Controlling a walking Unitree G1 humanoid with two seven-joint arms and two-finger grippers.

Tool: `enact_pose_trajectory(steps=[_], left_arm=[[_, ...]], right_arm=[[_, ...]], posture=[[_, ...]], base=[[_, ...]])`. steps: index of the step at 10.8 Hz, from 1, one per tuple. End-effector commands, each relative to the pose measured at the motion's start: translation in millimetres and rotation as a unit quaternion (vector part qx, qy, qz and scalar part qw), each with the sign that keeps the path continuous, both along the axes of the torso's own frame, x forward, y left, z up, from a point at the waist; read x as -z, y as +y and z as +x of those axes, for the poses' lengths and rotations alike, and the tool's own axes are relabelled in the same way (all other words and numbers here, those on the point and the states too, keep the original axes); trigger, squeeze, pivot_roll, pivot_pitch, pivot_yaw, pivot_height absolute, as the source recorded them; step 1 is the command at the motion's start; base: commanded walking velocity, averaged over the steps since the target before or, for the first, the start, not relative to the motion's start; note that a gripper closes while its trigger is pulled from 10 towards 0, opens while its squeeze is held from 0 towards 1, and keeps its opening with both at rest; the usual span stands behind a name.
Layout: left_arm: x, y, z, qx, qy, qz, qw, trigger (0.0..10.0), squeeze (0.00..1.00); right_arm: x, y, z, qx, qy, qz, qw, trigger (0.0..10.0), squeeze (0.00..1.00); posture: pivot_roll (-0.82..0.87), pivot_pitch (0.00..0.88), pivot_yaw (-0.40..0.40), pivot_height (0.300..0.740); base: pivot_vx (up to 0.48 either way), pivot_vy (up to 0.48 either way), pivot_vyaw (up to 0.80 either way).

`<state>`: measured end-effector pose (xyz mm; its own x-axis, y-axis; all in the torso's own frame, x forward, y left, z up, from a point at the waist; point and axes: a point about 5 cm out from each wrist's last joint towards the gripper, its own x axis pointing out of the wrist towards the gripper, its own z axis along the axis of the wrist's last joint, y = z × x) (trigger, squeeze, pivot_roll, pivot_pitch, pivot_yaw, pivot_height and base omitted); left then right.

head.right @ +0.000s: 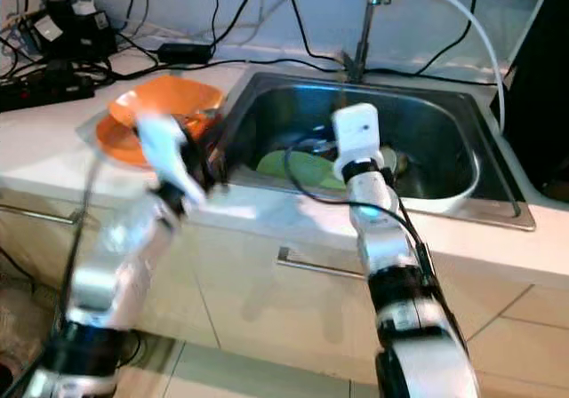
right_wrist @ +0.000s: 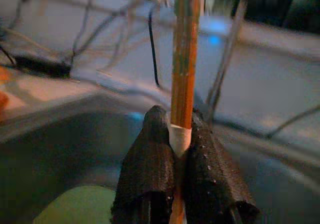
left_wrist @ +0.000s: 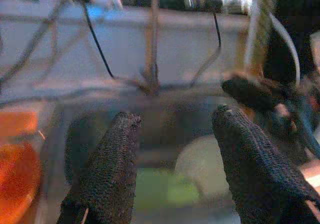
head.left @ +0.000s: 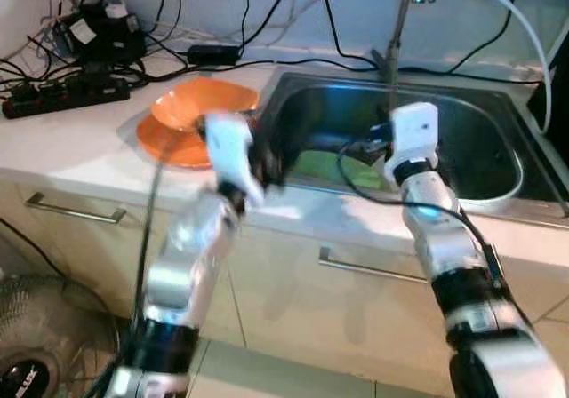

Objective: Kitchen organization

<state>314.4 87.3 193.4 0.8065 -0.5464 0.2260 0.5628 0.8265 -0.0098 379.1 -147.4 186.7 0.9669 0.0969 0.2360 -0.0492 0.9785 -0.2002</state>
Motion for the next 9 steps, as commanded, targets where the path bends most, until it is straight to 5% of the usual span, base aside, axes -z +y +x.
enact_pose_trajectory(steps=[1,7,8,9], left_arm=[[10.9,-4.6,-0.9,0.006,0.014,0.027,1.0,10.0,0.0],[47.5,-9.1,-7.2,0.028,0.069,0.097,0.993,10.0,0.0],[49.0,-10.0,-9.4,0.033,0.072,0.096,0.992,10.0,0.0],[49.1,-10.3,-9.9,0.034,0.071,0.097,0.992,10.0,0.0]], right_arm=[[-0.2,-1.3,5.7,0.004,0.01,0.021,1.0,10.0,0.0],[39.1,-9.4,13.2,0.029,0.126,0.079,0.988,10.0,0.0],[40.7,-10.8,13.0,0.031,0.129,0.085,0.988,10.0,1.0],[39.8,-11.5,13.5,0.033,0.127,0.086,0.988,10.0,1.0]], posture=[[0.14,0.01,0.011,0.74],[0.18,0.0,-0.004,0.74],[0.18,0.0,-0.004,0.74],[0.18,0.0,-0.004,0.74]], base=[[0.0,0.0,0.0],[0.0,0.0,0.0],[0.0,0.0,0.0],[0.0,0.0,0.0]])
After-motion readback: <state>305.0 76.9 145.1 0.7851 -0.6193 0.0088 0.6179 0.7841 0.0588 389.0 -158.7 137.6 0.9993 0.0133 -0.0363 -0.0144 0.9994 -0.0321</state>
